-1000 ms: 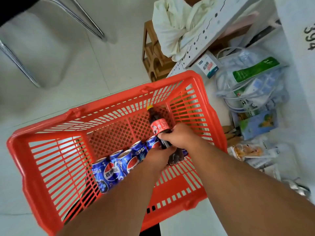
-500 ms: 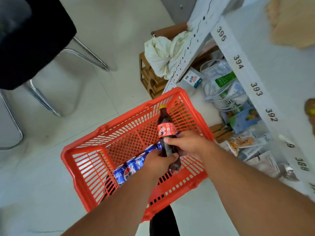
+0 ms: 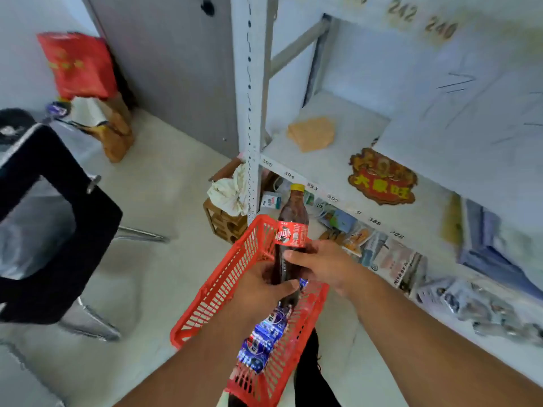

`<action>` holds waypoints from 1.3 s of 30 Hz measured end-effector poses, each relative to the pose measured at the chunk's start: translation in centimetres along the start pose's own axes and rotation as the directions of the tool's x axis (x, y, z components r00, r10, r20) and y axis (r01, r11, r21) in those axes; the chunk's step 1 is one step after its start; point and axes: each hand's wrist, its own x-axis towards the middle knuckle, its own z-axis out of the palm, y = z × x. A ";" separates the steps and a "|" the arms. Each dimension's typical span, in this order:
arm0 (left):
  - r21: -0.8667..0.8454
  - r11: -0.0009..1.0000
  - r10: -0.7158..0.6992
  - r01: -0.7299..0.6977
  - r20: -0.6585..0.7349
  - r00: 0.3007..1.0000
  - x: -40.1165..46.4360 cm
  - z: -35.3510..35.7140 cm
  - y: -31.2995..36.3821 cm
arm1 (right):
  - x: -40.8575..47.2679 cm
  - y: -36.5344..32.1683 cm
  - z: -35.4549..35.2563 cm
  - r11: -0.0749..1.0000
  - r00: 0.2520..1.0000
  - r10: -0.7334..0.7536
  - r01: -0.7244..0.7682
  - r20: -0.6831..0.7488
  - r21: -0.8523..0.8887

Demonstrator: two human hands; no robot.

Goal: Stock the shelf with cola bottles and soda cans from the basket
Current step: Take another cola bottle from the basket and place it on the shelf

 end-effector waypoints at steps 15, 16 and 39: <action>0.174 0.928 0.253 -0.329 0.354 0.900 -11.1 8.0 9.9 | -21.4 -0.4 -5.4 0.934 0.842 -0.264 0.345 -0.471 0.094; 0.181 0.923 0.253 -0.340 0.380 0.890 -11.9 9.1 10.1 | -22.7 0.1 -6.1 0.929 0.825 -0.265 0.357 -0.499 0.097; 0.221 0.750 0.152 -0.624 0.860 0.488 -33.5 37.3 6.1 | -55.4 20.4 -17.2 0.831 0.455 -0.134 0.536 -0.880 0.150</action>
